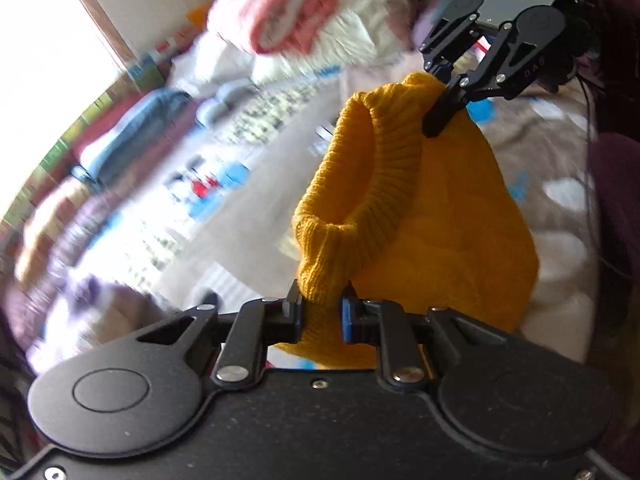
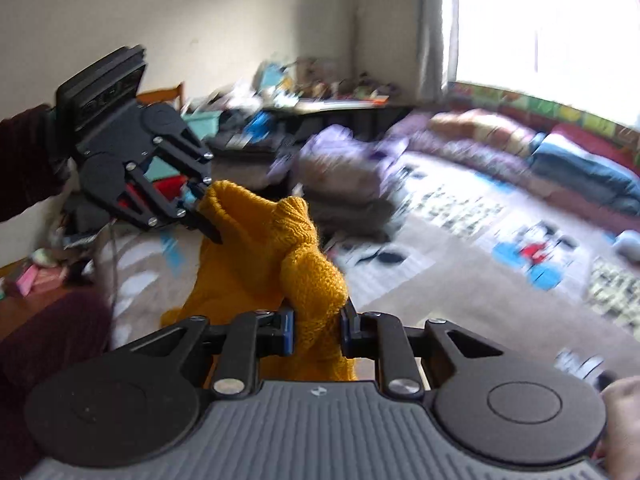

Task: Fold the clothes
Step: 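Lift the sweater with both grippers and shake it out in the air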

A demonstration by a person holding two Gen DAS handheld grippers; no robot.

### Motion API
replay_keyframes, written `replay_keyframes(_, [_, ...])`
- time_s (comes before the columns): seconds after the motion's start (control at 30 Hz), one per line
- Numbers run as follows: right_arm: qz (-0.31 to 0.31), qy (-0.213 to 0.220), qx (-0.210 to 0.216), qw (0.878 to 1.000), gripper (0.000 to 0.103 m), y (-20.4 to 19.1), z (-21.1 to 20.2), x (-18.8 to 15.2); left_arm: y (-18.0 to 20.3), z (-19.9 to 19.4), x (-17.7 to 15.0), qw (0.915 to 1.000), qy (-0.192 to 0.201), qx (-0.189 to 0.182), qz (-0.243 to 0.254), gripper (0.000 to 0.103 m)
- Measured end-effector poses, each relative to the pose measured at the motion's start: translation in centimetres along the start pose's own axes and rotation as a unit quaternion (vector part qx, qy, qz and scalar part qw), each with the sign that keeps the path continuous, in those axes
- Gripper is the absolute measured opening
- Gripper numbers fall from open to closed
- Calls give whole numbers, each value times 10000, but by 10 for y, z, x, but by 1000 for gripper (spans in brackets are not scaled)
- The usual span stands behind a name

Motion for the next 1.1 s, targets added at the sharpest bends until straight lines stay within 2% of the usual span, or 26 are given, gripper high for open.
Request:
replay_keyframes(0.27, [-335,350,-521,9975,22,68,-19,78,-77,5,68,9962,386,761,167,16])
replay_keyframes(0.5, [-547,466,-936,9930,22,126,-13,124,-127,42,103,9902,466,1288,272,16])
replay_keyframes(0.63, [-688,489,-1340,9874,22,161,-4,139,-152,73,122,9820,479,1803,283,16])
replay_keyframes(0.77, [-1022,564,-1933,9742,22,181,1,146,-164,95,135,9698,681,2330,235,16])
replay_keyframes(0.83, [-1277,528,-2158,9666,22,184,8,140,-159,102,129,9692,723,2347,201,16])
replay_keyframes(0.9, [-1529,398,-2211,9624,22,179,18,120,-139,108,113,9693,708,2316,433,16])
replay_keyframes(1.0, [-1913,33,-2093,9589,22,158,37,72,-97,111,78,9724,629,2121,740,16])
replay_keyframes(1.1, [-2081,-276,-1799,9610,22,128,51,18,-49,103,39,9758,569,1893,932,15])
Point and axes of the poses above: each gripper's, at about its wrist camera, not at the fingertips, and z roughly the way its jaws point, y to its right, x to its top, the point moved 8 cm from there along z, roughly the way its jaws point, and after that the axes turned 8 degrees about x, right-handed, at the moved point
